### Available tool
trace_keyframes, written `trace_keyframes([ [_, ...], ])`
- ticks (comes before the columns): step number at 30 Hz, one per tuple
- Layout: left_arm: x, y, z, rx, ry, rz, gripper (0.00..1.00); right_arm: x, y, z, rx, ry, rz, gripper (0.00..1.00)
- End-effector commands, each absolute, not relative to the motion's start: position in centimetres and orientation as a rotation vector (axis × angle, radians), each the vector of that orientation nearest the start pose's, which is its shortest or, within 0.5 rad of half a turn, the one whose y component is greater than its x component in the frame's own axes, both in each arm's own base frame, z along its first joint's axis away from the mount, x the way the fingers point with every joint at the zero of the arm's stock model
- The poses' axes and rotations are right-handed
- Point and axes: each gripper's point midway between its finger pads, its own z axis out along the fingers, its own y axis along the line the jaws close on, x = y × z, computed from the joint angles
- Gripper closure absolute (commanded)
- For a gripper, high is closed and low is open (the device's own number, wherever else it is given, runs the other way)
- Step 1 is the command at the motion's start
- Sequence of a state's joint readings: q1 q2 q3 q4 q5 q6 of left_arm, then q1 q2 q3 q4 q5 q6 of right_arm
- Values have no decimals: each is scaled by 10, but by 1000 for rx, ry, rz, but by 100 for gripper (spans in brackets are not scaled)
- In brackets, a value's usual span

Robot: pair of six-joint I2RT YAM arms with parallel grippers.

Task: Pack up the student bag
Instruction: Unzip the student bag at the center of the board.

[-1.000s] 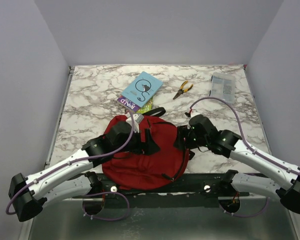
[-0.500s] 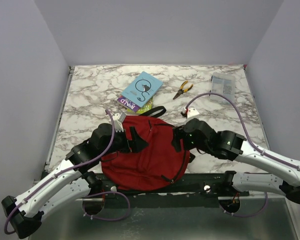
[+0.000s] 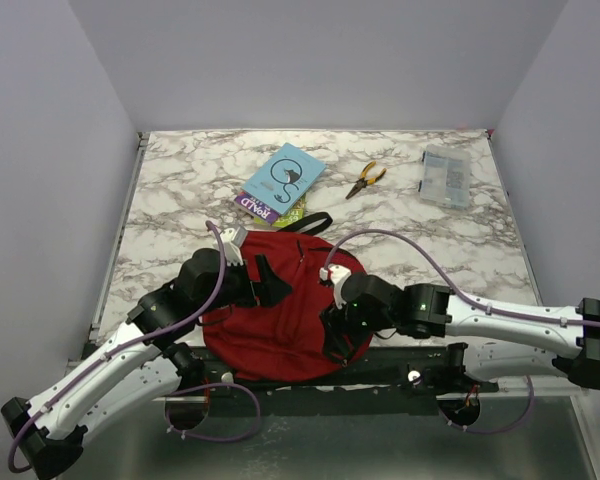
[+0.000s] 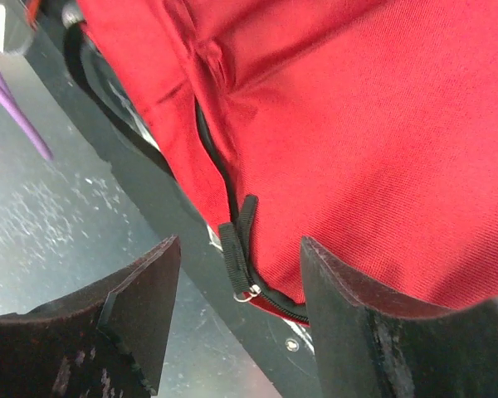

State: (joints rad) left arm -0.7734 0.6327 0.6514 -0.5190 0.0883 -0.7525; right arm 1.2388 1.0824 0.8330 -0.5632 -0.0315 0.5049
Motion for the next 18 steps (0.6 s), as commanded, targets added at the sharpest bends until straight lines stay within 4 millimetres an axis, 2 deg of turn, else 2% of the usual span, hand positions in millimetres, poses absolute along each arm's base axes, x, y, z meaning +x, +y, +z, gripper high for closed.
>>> trace_keyframes([
  [1,155,-200,190,79,2229,-935,2,48,296,125,-1048,2397,912,39],
  [5,153,-200,185,68,2246,-937,2,42,295,118,-1085,2400,909,43],
  [13,154,-202,182,83,2266,-926,1,37,296,102,-1162,2401,865,43],
  [18,153,-203,180,80,2274,-935,2,34,293,93,-1175,2422,850,47],
])
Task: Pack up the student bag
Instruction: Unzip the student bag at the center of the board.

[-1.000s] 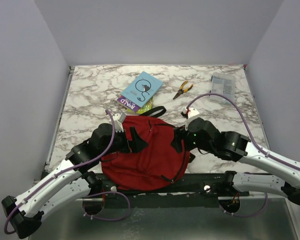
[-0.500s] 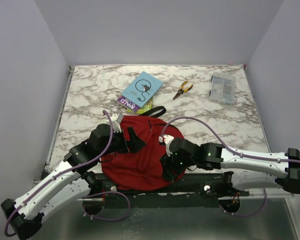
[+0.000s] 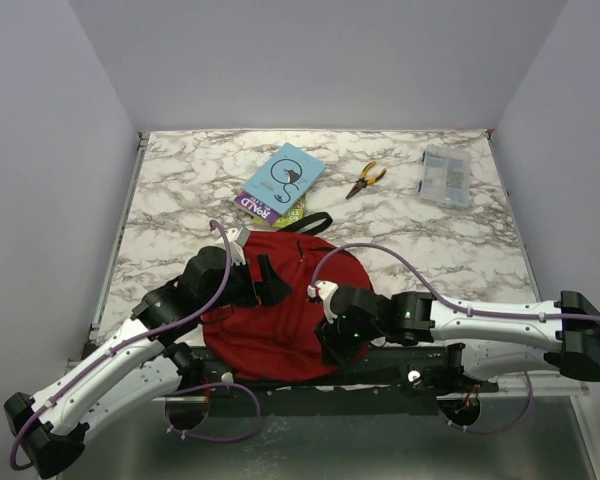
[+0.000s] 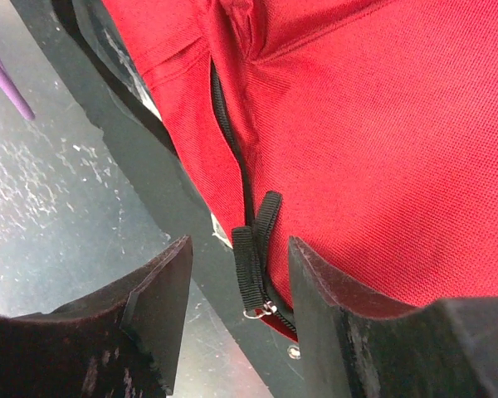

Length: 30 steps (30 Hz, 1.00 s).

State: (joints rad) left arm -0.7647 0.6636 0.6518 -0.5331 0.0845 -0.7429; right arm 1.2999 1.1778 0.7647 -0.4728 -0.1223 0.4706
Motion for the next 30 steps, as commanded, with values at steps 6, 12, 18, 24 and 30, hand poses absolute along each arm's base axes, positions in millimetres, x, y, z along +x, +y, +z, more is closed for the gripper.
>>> trace_keyframes([
  [6,153,-204,176,88,2284,-930,2,32,294,86,-1196,2436,837,52],
  [12,152,-205,178,83,2283,-947,2,37,293,87,-1154,2445,809,73],
  [18,150,-209,178,104,2284,-971,2,47,295,98,-1040,2431,804,96],
  [24,135,-234,179,173,2267,-1186,2,65,291,108,-828,2412,776,99],
  [30,104,-269,164,277,2259,-1566,3,87,290,121,-583,2372,759,99],
])
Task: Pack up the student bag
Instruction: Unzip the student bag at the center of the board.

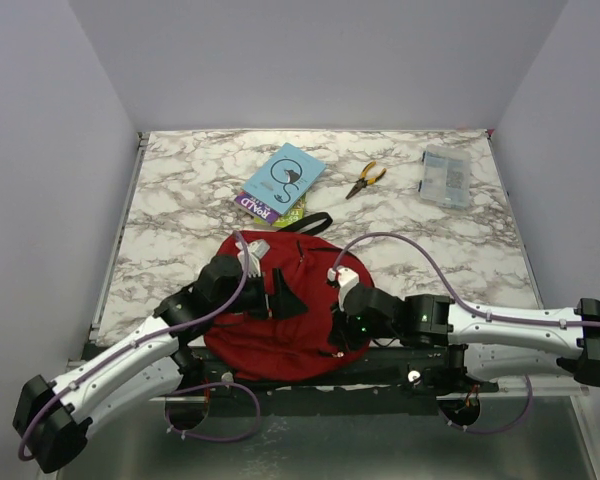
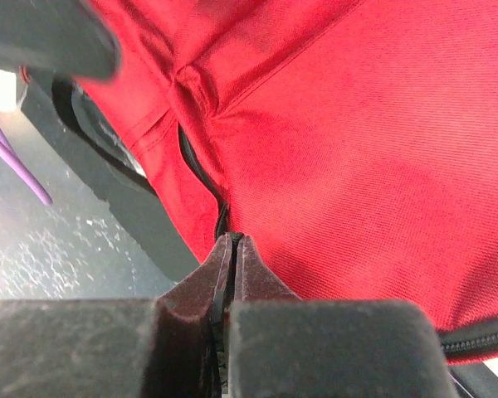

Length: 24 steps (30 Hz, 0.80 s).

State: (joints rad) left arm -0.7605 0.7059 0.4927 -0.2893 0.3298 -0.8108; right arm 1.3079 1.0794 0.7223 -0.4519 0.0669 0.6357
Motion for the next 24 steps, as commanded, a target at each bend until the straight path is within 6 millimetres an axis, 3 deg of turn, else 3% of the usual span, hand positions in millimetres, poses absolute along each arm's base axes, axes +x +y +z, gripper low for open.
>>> trace_keyframes([
  [1,101,-272,160,288,2265,-1588,4,91,288,121,-535,2381,740,99],
  [6,80,-293,148,414,2299,-1580,6,108,275,122,-277,2383,676,99],
  [11,68,-315,136,535,2348,-1533,16,121,271,141,-154,2321,687,100],
  [19,68,-331,116,618,2416,-1464,23,125,266,159,-22,2285,745,99],
  [24,75,-336,94,586,2548,-1349,36,130,271,163,-36,2246,754,99],
])
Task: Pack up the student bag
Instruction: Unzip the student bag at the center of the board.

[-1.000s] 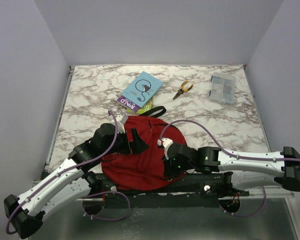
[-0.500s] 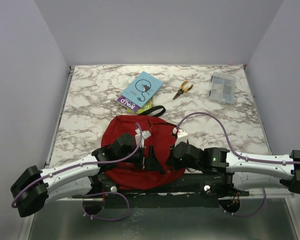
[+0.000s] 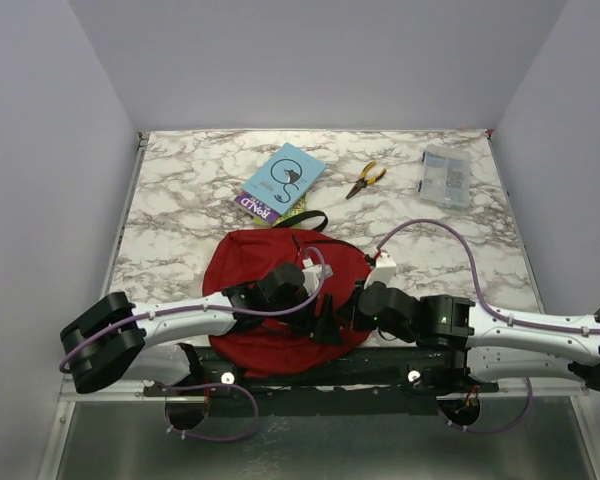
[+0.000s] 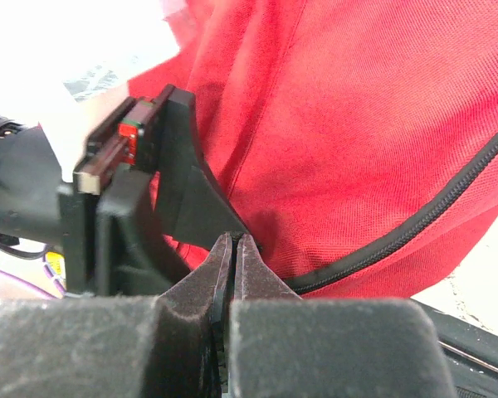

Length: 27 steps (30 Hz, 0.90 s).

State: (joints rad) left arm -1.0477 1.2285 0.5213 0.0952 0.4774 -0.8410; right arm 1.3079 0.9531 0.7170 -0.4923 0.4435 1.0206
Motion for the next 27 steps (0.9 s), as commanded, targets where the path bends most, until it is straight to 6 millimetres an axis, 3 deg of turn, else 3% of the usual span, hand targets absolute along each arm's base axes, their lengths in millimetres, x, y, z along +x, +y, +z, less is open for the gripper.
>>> trace_keyframes([
  [1,78,-335,86,571,2586,-1303,43,132,268,162,-27,2246,729,99],
  [5,76,-328,67,539,2670,-1231,72,145,242,156,42,2233,554,99],
  [9,70,-319,58,529,2703,-1212,100,159,218,166,83,2166,468,99],
  [15,61,-309,52,552,2713,-1214,100,201,177,183,160,2080,404,99],
  [20,53,-310,58,597,2692,-1244,100,247,156,181,140,2053,399,99],
  [24,52,-312,67,619,2655,-1273,100,278,157,171,115,2085,472,99],
  [27,52,-314,77,637,2629,-1297,100,274,183,183,-55,2060,641,99],
])
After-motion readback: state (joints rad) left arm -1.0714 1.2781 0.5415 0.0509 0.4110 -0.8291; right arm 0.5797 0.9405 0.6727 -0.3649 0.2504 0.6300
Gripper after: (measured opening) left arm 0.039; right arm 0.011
